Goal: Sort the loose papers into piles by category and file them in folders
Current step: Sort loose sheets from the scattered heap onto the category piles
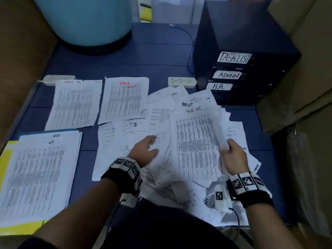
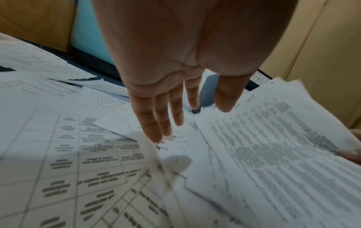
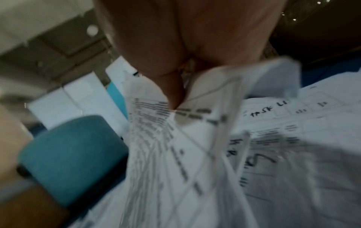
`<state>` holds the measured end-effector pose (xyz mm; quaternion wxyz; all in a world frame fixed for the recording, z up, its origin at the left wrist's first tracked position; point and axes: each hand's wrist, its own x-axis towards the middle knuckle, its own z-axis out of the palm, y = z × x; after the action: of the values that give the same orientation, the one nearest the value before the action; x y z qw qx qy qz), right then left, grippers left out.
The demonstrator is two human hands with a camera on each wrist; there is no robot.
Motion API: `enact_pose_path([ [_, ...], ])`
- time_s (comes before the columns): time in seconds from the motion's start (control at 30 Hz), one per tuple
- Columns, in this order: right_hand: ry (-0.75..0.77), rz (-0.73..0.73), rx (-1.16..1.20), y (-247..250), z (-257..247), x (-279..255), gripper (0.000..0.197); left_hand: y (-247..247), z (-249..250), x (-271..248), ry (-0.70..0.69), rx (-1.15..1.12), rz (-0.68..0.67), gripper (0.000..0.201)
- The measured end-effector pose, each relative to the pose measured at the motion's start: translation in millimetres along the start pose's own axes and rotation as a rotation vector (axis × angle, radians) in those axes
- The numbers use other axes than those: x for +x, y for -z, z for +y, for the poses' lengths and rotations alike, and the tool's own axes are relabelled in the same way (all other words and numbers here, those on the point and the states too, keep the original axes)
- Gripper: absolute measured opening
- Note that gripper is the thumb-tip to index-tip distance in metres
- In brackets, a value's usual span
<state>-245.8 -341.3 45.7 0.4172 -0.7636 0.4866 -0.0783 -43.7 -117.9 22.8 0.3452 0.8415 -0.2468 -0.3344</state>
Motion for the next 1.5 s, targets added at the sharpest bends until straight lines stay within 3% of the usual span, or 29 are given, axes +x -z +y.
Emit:
enact_pose_path([
  [0.13, 0.039, -0.134, 0.361, 11, -15, -5, 0.022, 10, 12, -8, 0.025, -0.267, 0.023, 0.071],
  [0.23, 0.028, -0.203, 0.482, 5, -24, -2, 0.025, 19, 19, -12, 0.013, -0.304, 0.055, 0.07],
  [0.33, -0.015, -0.22, 0.556, -5, -27, 3, 0.028, 27, 18, -10, 0.085, -0.525, 0.1, 0.068],
  [0.53, -0.057, -0.196, 0.494, -20, -18, -8, 0.029, 33, 7, -14, 0.054, -0.487, 0.053, 0.016],
  [0.7, -0.039, -0.226, 0.456, -19, -19, -11, 0.024, 42, 6, -13, 0.089, -0.616, 0.027, 0.016],
  [0.77, -0.056, -0.153, 0.476, -21, -16, -9, 0.02, 44, 6, -12, 0.054, -0.613, 0.027, 0.027],
  [0.83, -0.076, 0.04, 0.464, -21, -14, -7, 0.02, 46, 4, -12, 0.008, -0.58, 0.034, 0.034],
  [0.93, -0.229, 0.313, 0.567, -11, -8, -4, 0.031, 52, -1, -10, -0.011, -0.576, 0.075, 0.041],
  [1.0, -0.279, 0.349, 0.597, -4, -5, -5, 0.025, 56, -4, -10, -0.018, -0.578, 0.095, 0.042],
  [1.13, -0.22, 0.296, 0.679, -7, -4, -6, 0.035, 62, -3, -11, -0.035, -0.58, 0.122, 0.044],
  [1.27, -0.103, 0.169, 0.715, -12, -21, -14, 0.006, 63, -1, -12, -0.058, -0.58, 0.14, 0.041],
  [1.5, -0.048, -0.037, 0.684, -31, -43, -20, 0.017, 61, 4, -12, -0.069, -0.691, 0.149, 0.038],
])
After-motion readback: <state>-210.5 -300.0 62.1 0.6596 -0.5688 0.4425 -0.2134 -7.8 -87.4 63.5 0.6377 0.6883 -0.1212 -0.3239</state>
